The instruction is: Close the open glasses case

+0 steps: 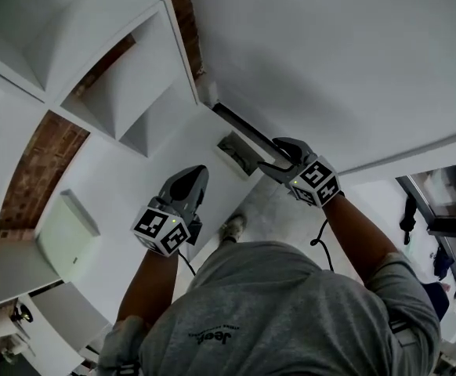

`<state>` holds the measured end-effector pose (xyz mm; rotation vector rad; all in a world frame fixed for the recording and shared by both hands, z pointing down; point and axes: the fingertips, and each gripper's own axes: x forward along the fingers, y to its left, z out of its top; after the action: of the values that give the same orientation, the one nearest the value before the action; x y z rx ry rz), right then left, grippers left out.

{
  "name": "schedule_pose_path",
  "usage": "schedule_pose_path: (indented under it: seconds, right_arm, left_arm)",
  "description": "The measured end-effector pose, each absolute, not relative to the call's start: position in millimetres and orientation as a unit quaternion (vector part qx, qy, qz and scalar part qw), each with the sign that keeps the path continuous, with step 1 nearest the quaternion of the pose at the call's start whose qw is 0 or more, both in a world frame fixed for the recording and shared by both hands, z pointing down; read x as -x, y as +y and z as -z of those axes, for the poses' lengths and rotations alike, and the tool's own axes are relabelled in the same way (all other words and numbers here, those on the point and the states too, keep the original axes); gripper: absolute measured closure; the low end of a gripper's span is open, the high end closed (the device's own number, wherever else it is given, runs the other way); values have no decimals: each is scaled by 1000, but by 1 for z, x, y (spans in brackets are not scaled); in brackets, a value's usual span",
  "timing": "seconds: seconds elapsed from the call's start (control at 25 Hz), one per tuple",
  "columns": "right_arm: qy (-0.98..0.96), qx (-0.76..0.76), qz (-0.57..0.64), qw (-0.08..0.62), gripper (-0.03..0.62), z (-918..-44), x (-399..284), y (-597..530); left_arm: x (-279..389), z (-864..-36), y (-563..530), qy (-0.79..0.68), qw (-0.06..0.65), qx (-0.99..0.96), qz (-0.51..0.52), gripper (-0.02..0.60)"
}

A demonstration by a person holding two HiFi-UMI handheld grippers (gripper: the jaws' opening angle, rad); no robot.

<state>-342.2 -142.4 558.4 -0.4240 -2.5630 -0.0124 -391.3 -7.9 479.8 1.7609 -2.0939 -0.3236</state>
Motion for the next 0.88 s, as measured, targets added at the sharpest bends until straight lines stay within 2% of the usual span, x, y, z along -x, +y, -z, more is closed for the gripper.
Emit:
schedule_pose_path:
  seconds: [0.24, 0.52, 0.88]
  right_arm:
    - [-927, 170, 15, 334, 256, -636, 381, -124]
    - [-908, 166, 35, 383, 235, -700, 403, -117]
    - [-911, 133, 61, 386, 221, -721, 408, -133]
  left_arm:
    - [417, -507, 14, -753, 213, -610, 123, 584]
    - [432, -535, 28, -756, 234, -599, 124, 584]
    - [440, -550, 23, -750, 244, -601, 125, 584]
